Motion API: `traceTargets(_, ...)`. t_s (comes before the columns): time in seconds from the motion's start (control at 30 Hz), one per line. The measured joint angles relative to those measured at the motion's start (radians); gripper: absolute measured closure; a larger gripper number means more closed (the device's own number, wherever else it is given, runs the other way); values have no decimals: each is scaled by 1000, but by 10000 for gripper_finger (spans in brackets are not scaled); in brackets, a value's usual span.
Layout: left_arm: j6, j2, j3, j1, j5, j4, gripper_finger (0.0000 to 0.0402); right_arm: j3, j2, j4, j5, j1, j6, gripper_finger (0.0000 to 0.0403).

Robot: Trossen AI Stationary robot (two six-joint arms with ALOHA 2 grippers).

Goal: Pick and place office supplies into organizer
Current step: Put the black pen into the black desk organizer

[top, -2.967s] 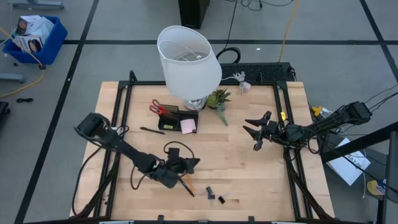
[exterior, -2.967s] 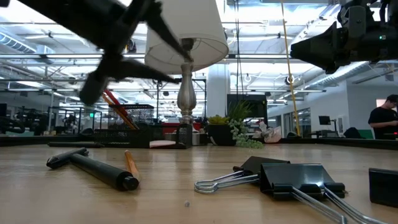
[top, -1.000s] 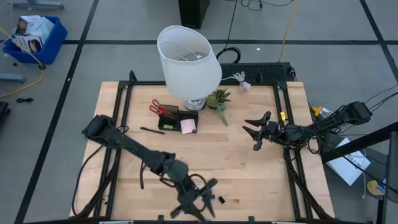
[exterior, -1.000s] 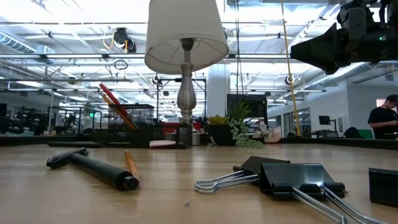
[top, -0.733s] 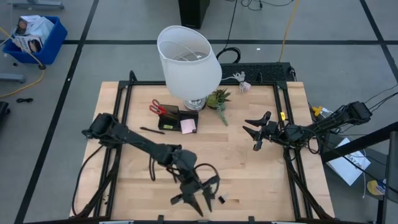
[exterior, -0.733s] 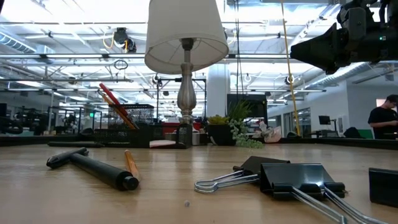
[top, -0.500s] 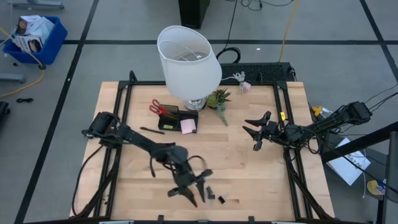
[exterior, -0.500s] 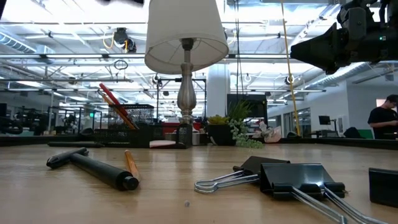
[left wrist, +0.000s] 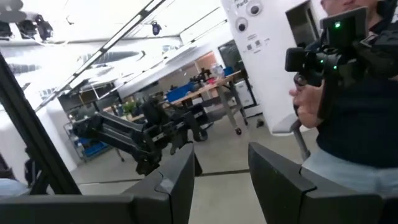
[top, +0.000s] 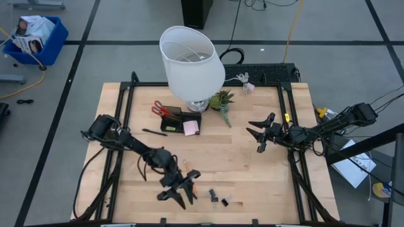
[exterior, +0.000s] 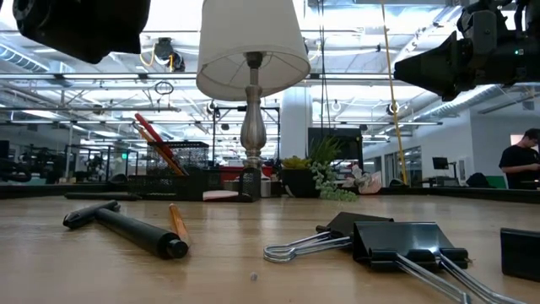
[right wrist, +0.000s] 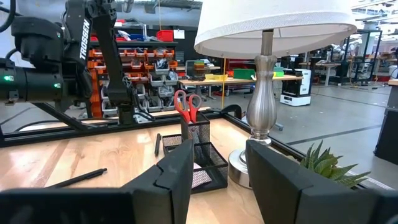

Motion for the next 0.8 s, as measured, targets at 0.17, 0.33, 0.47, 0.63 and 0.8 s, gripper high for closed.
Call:
traceTargets(0.17, -22, -1, 1, -15, -43, -48, 245, 0, 0, 0, 0, 0, 0, 261)
traceTargets(0.33, -86, 1, 0, -30, -193, -167, 245, 0, 0, 0, 0, 0, 0, 261)
traceTargets(0.47, -199, 1, 0, -35, -335, -174, 245, 0, 0, 0, 0, 0, 0, 261)
traceTargets(0.63, -175, 1, 0, -48, -287, -169, 245, 0, 0, 0, 0, 0, 0, 261)
traceTargets(0.8, -214, 1, 0, -74, -347, -169, 245, 0, 0, 0, 0, 0, 0, 261)
